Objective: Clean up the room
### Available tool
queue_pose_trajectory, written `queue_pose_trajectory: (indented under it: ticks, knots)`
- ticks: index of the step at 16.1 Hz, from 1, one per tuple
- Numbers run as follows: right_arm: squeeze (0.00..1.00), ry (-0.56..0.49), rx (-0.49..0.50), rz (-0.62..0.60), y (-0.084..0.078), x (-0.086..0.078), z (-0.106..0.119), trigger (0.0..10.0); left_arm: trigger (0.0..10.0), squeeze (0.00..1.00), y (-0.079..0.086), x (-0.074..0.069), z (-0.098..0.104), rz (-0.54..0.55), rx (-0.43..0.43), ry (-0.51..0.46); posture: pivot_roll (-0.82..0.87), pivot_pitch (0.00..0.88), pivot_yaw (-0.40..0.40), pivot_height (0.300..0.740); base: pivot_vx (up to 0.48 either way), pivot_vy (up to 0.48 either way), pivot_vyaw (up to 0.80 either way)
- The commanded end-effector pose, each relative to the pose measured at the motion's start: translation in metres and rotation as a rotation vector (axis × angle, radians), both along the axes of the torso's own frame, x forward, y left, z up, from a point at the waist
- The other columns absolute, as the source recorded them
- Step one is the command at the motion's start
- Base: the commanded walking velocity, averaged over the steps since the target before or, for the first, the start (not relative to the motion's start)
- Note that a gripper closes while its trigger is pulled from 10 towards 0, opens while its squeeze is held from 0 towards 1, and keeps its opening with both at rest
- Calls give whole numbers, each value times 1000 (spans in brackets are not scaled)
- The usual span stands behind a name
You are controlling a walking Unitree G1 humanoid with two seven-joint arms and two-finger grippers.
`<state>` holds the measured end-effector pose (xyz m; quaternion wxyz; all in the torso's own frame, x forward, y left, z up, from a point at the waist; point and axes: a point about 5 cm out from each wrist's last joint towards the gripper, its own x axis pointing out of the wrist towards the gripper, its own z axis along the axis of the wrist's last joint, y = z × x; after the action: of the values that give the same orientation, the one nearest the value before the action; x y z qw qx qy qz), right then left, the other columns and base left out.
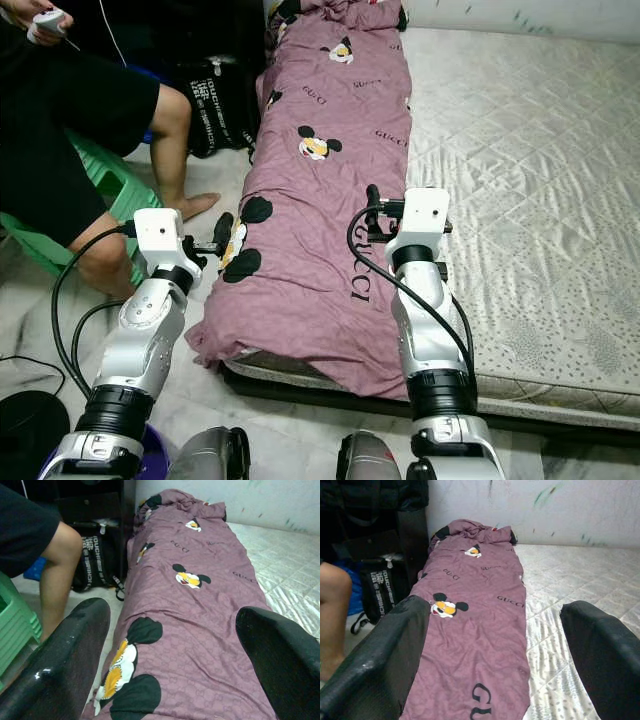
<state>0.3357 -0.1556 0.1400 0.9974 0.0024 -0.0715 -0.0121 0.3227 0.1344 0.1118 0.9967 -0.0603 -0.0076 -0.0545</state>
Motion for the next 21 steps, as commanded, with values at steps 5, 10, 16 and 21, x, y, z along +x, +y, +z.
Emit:
queue_pose_trajectory:
  ticks: [5,10,16,21]
  knots:
    - [0,-6,-54,49,10,-2,-2,10000,10000,0,3,0,-2,14,12,5,-31,121,15,740,0,0,310]
    - [0,-20,-48,87,15,-1,0,10000,10000,0,5,0,-3,23,19,2,-29,111,9,740,0,0,788]
    - [0,-15,-41,104,18,0,-2,10000,10000,0,4,1,-3,21,23,-1,-28,100,6,740,0,0,788]
    - [0,-15,-32,107,19,0,-2,10000,10000,0,4,2,-2,20,28,-4,-26,101,9,740,0,0,788]
